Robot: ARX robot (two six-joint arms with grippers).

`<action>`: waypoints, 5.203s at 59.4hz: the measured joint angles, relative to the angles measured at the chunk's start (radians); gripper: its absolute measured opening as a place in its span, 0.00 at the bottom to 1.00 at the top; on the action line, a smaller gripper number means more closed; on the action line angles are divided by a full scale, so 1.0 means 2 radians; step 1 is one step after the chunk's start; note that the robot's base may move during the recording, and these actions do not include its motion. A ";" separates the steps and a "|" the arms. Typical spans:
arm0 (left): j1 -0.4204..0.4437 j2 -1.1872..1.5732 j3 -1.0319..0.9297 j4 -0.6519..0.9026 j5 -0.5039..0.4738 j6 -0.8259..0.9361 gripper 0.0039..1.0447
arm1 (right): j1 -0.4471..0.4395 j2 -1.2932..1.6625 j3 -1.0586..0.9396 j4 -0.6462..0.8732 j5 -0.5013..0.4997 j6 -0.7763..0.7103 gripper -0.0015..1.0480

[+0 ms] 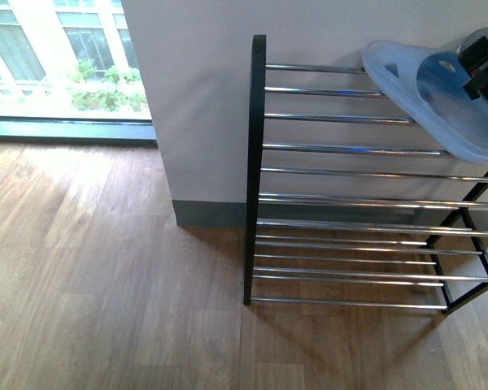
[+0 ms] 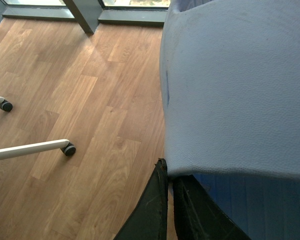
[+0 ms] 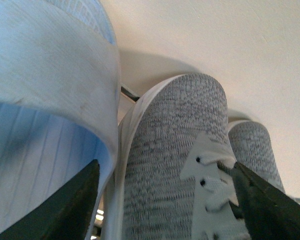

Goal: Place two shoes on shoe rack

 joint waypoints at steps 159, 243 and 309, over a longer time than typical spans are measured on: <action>0.000 0.000 0.000 0.000 0.000 0.000 0.01 | -0.011 -0.841 -0.560 -0.005 -0.102 0.347 0.01; 0.000 0.000 0.000 0.000 -0.003 0.000 0.01 | -0.010 -0.971 -0.560 -0.136 -0.104 0.347 0.89; -0.125 0.610 0.586 -0.018 0.093 -0.068 0.01 | -0.010 -0.971 -0.560 -0.137 -0.101 0.347 0.91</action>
